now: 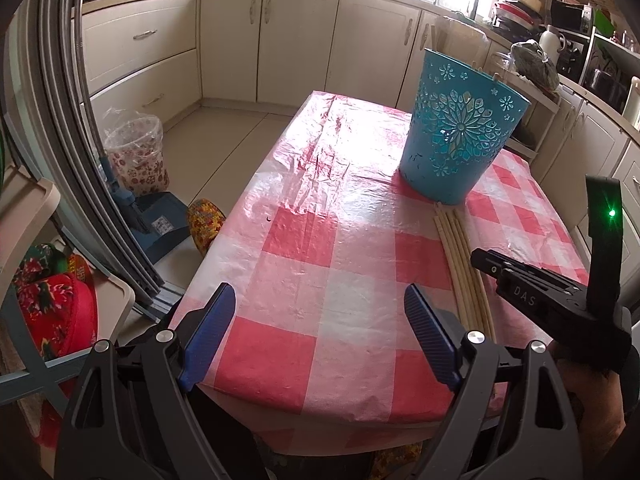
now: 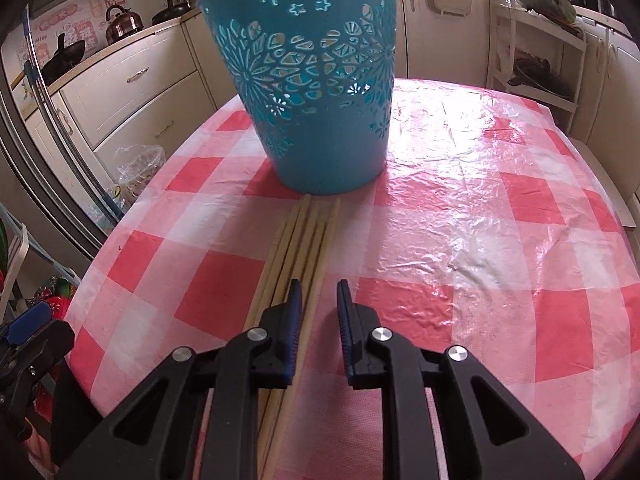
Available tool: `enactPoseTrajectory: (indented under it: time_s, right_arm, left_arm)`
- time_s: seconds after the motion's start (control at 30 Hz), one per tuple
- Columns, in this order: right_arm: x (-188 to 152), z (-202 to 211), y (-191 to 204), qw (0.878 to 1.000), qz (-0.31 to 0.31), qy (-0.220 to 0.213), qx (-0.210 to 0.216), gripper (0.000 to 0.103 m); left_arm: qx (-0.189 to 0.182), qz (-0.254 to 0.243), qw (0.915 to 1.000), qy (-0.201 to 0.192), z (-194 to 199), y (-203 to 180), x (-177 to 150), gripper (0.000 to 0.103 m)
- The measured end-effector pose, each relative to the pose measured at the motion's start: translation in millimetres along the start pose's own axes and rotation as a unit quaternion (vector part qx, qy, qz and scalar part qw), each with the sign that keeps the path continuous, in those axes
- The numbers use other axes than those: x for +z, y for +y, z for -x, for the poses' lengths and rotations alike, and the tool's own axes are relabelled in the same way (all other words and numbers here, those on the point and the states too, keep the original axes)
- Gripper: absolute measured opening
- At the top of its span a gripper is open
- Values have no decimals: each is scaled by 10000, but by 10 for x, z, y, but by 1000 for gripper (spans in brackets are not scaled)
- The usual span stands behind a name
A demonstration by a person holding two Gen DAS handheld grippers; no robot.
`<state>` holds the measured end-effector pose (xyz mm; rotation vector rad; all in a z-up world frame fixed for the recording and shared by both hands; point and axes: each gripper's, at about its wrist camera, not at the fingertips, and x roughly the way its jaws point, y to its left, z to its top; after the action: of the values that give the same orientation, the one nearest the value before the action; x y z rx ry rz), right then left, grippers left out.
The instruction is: Organize utensils
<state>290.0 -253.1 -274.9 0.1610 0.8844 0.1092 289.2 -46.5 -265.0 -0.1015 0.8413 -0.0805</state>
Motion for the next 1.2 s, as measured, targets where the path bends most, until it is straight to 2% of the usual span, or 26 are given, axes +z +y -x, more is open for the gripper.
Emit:
enactPoseTrajectory:
  time_s: [0.1, 0.33, 0.43, 0.6, 0.77, 0.83, 0.93, 1.2]
  right_arm:
    - [-35, 14, -68, 10000, 5, 27, -18, 7]
    - [-117, 148, -68, 9995, 226, 230, -75, 7]
    - [-201, 256, -149, 9992, 164, 368, -60, 7]
    - [-169, 312, -284, 9998, -77, 194, -55, 9]
    - [-106, 217, -250, 9999, -81, 130, -6, 10]
    - [-142, 216, -266, 9999, -123, 103, 47, 18]
    - [-150, 231, -339, 9997, -232, 60, 100, 20]
    - [-137, 225, -362, 9994, -301, 35, 183, 21]
  left_arm:
    - [1, -8, 10000, 38, -25, -18, -11, 82]
    - [-27, -87, 9999, 59, -20, -66, -1, 82]
    - [-182, -116, 9996, 162, -56, -119, 34, 82]
    - [-348, -501, 9969, 506, -301, -476, 117, 82]
    - [-214, -784, 9943, 697, -564, -785, 162, 82]
    - [-179, -769, 9935, 823, -669, -825, 164, 82]
    - [-238, -745, 9925, 944, -762, -861, 153, 82]
    - [82, -1054, 9899, 940, -819, -956, 149, 82]
